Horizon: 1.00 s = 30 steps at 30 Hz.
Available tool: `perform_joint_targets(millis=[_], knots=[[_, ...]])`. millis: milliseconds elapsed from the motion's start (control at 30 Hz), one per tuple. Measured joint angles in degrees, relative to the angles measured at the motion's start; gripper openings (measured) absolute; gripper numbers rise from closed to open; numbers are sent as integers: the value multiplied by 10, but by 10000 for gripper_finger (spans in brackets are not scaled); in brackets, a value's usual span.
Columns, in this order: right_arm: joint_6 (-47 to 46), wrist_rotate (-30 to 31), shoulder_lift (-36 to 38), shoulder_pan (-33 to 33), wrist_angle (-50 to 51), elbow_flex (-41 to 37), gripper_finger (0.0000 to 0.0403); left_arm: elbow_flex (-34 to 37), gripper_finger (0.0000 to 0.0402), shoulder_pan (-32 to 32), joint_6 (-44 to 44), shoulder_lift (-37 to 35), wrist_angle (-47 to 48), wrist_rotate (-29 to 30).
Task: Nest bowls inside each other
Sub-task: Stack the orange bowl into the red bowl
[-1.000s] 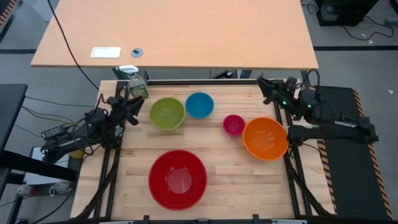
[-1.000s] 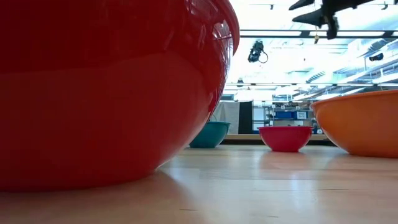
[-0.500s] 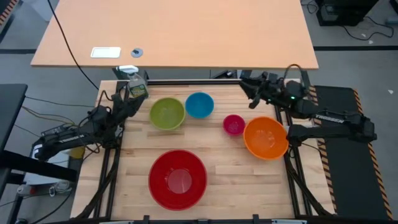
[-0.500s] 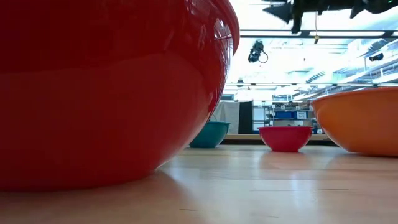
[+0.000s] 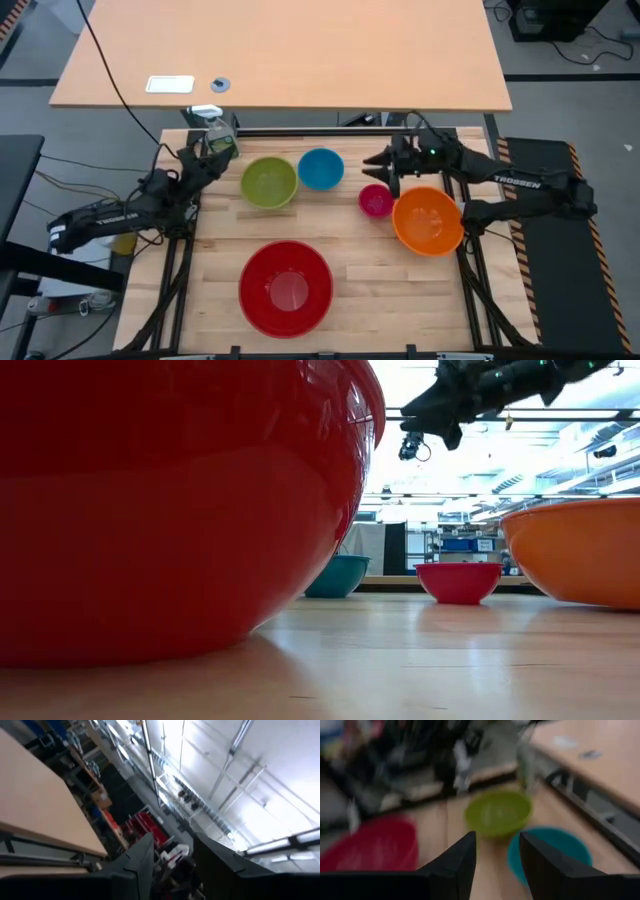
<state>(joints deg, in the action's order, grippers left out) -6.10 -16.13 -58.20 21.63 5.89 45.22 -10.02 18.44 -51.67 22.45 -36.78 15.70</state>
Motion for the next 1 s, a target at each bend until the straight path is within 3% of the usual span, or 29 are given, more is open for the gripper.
perform_joint_targets(millis=[233, 433, 567, 733, 867, 1000], knots=[[76, 71, -46, -13, 269, 134, 158, -63, 141, -46, 52, 99, 4, -2], [110, 142, -85, -11, 427, 163, 158, -139, 144, -75, 114, 181, 74, -12], [128, 178, -118, -11, 489, 164, 159, -192, 170, -75, 112, 219, 185, -14], [134, 166, -165, -10, 547, 164, 193, -249, 231, -74, 138, 251, 275, -71], [134, 175, -198, -12, 596, 171, 233, -277, 267, -74, 154, 256, 319, -122], [138, 180, -220, -13, 638, 187, 252, -284, 274, -74, 165, 250, 329, -147]])
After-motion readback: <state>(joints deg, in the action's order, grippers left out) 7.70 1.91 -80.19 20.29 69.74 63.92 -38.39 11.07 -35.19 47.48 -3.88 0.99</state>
